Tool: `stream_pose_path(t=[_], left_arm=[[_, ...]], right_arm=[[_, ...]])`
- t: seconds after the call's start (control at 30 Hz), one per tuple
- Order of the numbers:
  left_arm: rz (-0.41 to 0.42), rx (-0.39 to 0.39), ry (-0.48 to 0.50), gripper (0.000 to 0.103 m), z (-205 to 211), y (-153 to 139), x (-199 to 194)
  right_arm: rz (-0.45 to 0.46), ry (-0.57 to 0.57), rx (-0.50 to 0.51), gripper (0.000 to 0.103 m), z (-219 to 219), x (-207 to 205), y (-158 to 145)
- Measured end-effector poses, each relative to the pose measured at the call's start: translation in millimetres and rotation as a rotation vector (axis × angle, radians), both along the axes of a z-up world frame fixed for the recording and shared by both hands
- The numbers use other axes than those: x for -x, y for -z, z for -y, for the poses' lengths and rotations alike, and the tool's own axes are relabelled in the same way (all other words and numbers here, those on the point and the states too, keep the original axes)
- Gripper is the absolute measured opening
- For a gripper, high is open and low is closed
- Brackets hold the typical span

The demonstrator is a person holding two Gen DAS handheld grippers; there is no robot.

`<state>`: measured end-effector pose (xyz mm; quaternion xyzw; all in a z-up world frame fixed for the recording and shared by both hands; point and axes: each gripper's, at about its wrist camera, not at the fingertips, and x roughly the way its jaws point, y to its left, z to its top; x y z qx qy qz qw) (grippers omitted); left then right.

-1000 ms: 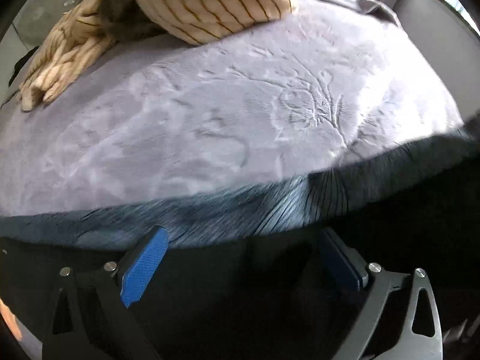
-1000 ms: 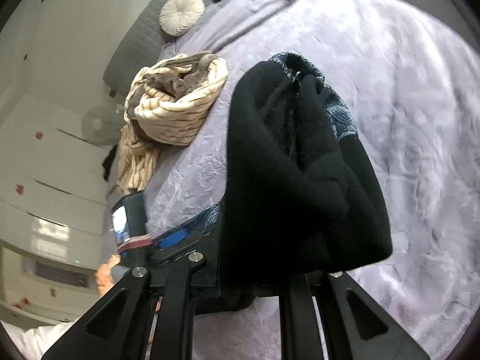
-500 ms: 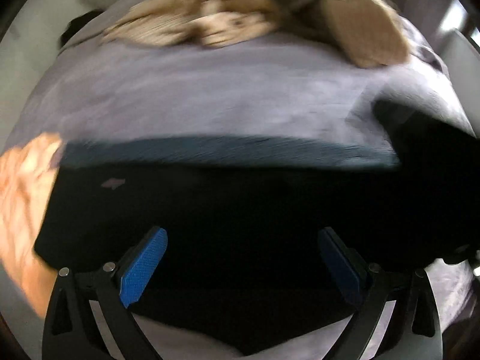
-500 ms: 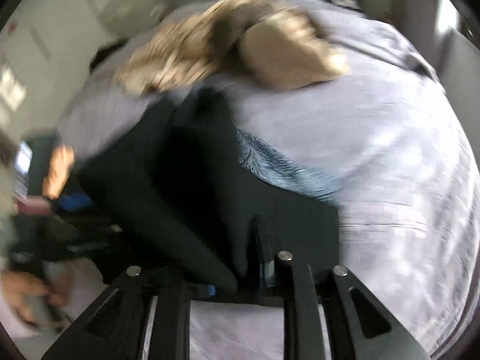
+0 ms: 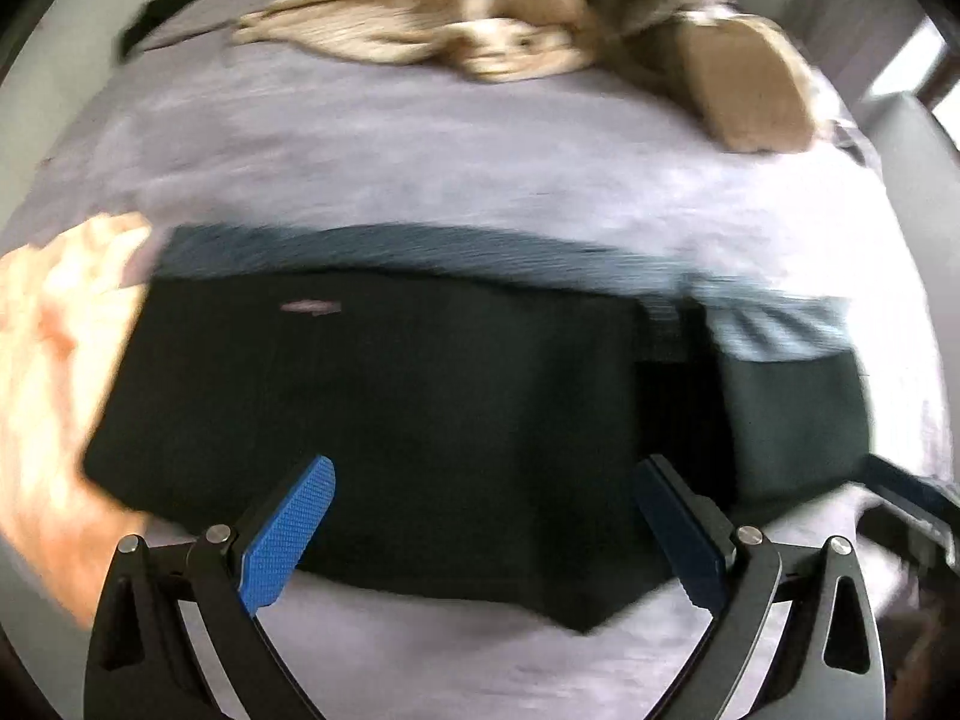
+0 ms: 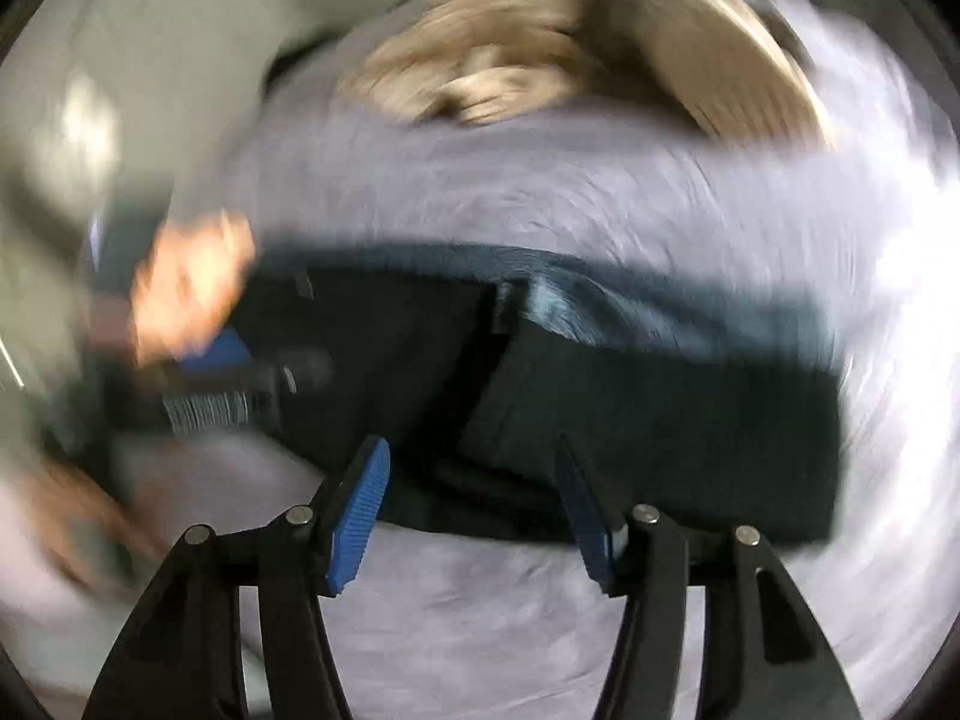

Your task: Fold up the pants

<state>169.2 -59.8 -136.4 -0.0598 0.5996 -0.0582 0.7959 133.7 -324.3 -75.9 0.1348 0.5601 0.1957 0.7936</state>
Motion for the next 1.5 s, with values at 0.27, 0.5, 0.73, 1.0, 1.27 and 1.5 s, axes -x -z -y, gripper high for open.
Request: stream_pose_path(t=[0.27,0.5,0.73,1.0,1.27,1.5], left_arm=[[-0.061,0.144,0.159,0.101,82.6,10.2,-15.3],[-0.192,0.159,0.154,0.051,103.8,49.7,-22.1],[-0.097,0.082,0.140,0.045,99.9,25.9,-1.5],[-0.098,-0.031,0.115,0.059,106.3,54.6,10.2],[0.022,-0.044,0.115,0.079,112.4,1.2,0.0],[0.033,0.001,0.165,0.079,157.3,11.7,-42.6]], right_arm=[[-0.302,0.433,-0.496,0.062,114.2,13.3,74.4],[-0.332,0.506,-0.570,0.049,117.1,5.1,106.0],[-0.348,0.482,-0.569,0.005,115.9,1.5,99.8],[-0.438,0.456,-0.470,0.006,103.3,4.0,143.6],[-0.157,0.141,-0.379,0.059,132.9,-17.9,28.5],[-0.173,0.310,-0.276,0.054,201.6,-82.3,79.0]])
